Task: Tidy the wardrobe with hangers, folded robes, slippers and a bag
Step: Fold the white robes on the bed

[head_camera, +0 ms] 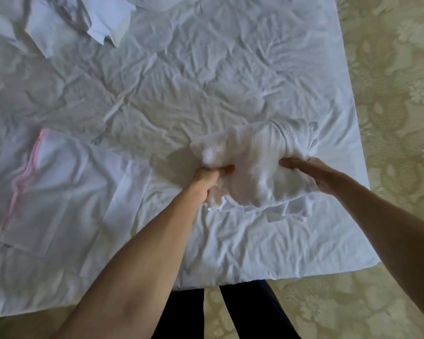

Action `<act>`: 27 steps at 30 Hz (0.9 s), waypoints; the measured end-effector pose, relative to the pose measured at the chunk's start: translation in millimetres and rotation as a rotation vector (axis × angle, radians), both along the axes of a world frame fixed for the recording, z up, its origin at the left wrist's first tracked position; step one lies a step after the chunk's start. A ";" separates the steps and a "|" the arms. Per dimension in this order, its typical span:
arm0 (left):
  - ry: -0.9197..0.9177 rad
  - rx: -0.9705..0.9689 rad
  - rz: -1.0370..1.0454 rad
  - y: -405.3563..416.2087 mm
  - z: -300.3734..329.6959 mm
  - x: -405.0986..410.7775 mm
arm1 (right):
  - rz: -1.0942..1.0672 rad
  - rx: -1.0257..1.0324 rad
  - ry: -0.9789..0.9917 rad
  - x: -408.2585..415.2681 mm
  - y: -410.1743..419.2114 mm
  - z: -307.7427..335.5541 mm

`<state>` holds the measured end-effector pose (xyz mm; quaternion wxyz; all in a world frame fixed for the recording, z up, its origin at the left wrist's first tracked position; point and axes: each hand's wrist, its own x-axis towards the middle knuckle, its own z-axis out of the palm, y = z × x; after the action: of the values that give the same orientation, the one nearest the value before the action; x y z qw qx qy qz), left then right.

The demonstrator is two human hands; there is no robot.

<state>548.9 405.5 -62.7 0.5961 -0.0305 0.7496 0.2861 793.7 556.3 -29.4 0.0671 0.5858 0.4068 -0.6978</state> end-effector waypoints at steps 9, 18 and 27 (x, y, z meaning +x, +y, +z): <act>-0.039 0.158 0.179 -71.4 52.8 -106.8 | 0.019 0.003 0.100 -117.4 -58.1 46.4; 0.049 0.426 0.465 -252.8 102.9 -304.9 | 0.320 0.074 0.170 -384.9 -163.9 119.2; 0.230 0.339 0.930 -554.0 98.8 -511.8 | 0.790 -0.036 0.149 -723.2 -410.4 122.0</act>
<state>37.2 -148.4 36.2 0.3159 -0.2323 0.6606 0.6402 70.4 145.8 92.6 0.3111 0.3308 0.5920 -0.6658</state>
